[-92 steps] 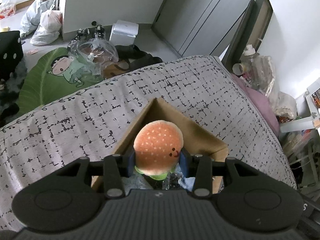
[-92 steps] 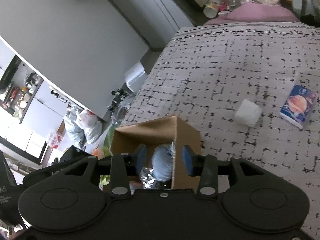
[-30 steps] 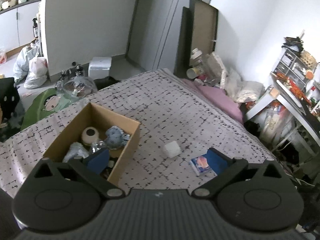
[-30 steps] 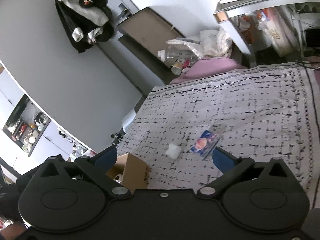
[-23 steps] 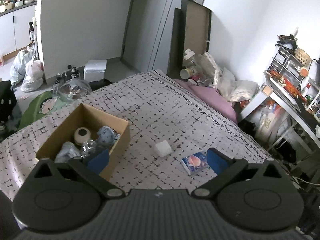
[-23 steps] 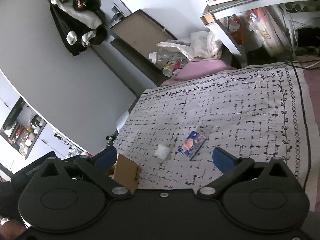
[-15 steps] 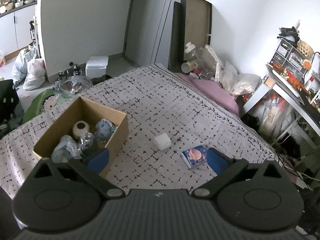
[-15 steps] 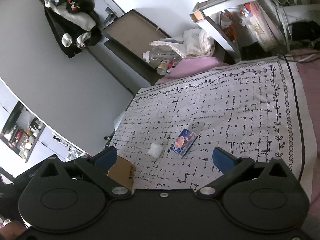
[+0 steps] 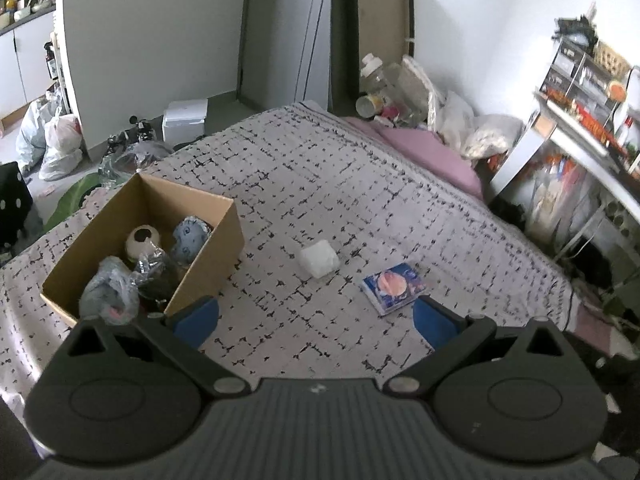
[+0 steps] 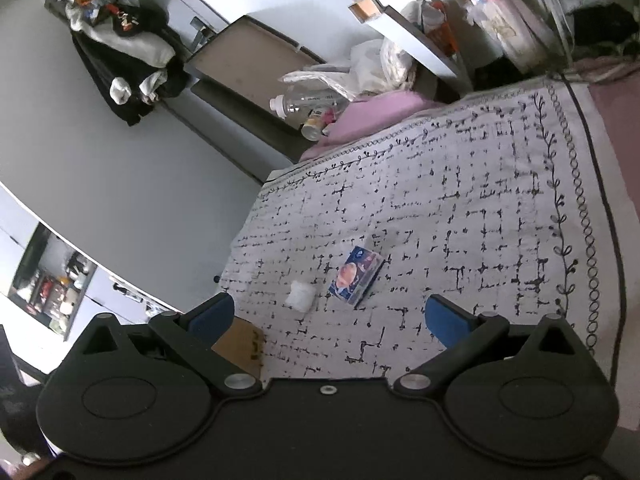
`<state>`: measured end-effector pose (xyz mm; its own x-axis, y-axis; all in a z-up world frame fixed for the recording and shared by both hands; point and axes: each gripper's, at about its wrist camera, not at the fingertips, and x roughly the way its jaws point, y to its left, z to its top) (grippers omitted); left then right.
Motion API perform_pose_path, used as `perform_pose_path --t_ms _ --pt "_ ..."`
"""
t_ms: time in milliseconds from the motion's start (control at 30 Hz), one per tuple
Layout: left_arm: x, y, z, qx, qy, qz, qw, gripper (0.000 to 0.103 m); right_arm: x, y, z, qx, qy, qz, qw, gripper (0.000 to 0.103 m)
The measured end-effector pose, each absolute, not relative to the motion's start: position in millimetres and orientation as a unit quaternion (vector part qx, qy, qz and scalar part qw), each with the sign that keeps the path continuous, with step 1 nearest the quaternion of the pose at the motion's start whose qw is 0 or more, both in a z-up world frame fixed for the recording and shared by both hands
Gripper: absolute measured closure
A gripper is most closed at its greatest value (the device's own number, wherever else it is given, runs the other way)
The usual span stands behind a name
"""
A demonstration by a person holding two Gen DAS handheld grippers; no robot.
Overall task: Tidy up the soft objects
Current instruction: 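Move the left gripper to the white plastic bag while the right gripper approaches the tissue box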
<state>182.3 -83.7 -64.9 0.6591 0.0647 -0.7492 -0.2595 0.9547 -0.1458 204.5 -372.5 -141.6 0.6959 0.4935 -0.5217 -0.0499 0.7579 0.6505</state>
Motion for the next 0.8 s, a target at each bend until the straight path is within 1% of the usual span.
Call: perform_pose_path --t_ms 467,800 --pt "212.8 -84.0 -96.3 -0.125 0.429 0.098 0.889 0.000 231.9 -373.3 -171.4 0.372 0.362 0.147 0.842 0.000" --pt "243.6 -76.5 -120.0 -0.134 0.449 0.104 0.877 0.000 259.3 -366.9 -193.2 0.388 0.380 0.140 0.828 0.001"
